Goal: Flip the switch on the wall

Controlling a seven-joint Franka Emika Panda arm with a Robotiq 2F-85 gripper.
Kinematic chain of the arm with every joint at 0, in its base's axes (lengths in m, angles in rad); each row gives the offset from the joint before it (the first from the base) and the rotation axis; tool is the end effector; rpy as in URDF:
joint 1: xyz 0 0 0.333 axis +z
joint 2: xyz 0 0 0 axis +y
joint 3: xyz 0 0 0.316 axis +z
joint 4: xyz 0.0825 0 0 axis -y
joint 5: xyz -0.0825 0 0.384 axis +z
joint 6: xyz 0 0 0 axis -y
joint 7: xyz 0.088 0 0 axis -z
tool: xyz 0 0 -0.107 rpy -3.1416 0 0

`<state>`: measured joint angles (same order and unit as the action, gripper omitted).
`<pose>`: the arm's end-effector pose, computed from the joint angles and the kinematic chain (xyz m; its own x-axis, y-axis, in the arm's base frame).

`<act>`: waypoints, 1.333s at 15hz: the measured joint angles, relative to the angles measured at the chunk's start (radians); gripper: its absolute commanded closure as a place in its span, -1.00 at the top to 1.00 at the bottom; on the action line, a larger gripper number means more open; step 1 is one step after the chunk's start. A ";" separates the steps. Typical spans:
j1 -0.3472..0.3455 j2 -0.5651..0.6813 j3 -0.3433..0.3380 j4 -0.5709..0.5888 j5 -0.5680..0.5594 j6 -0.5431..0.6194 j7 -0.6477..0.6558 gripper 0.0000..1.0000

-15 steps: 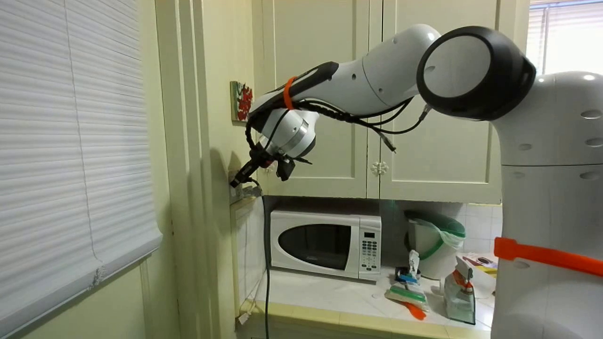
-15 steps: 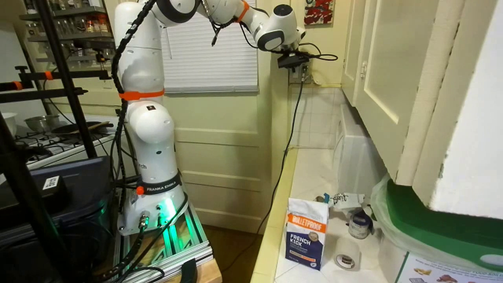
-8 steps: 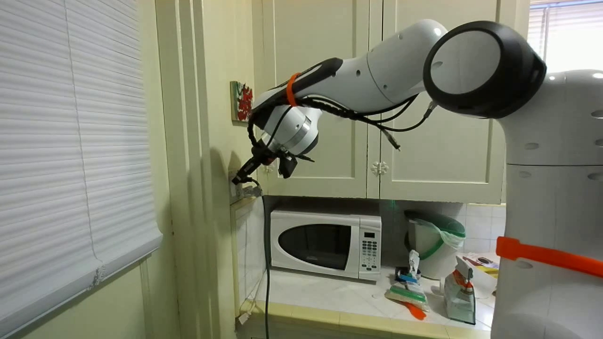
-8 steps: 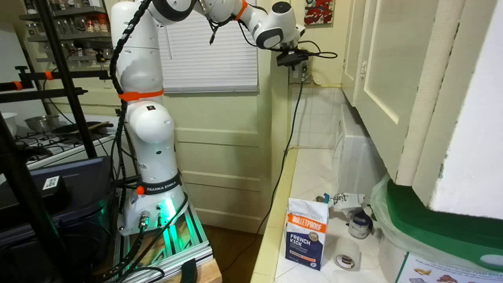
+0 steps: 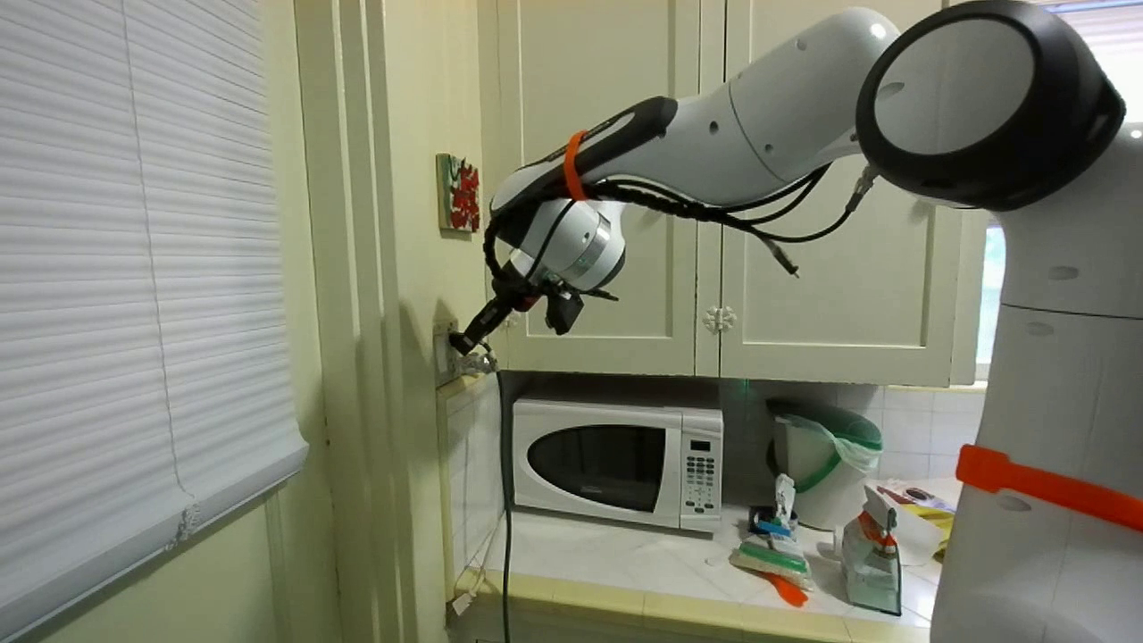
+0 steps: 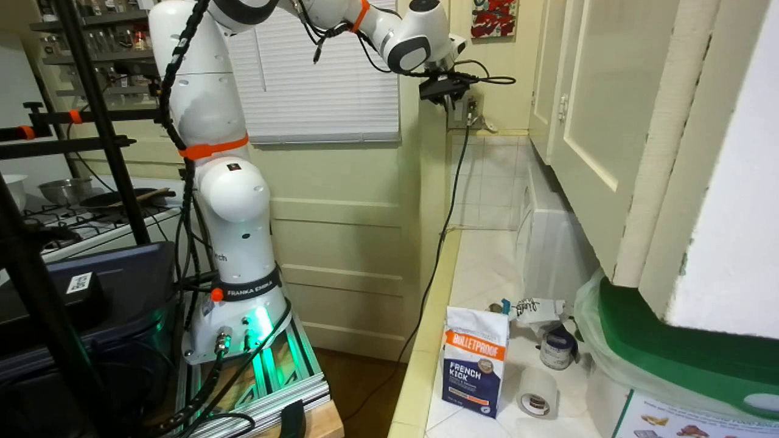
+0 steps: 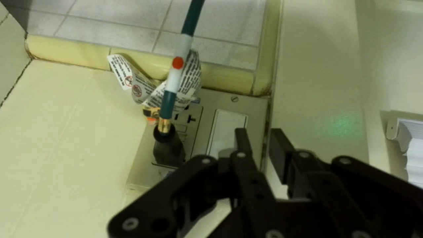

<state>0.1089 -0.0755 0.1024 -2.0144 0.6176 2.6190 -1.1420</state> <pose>0.5702 0.1104 0.5612 0.3655 0.6286 0.6864 0.7218 -0.6571 0.2174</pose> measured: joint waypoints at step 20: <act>0.015 -0.193 -0.028 -0.207 -0.245 0.021 0.557 1.00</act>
<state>0.1234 -0.2683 0.0746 -2.2219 0.3724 2.6395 -0.5852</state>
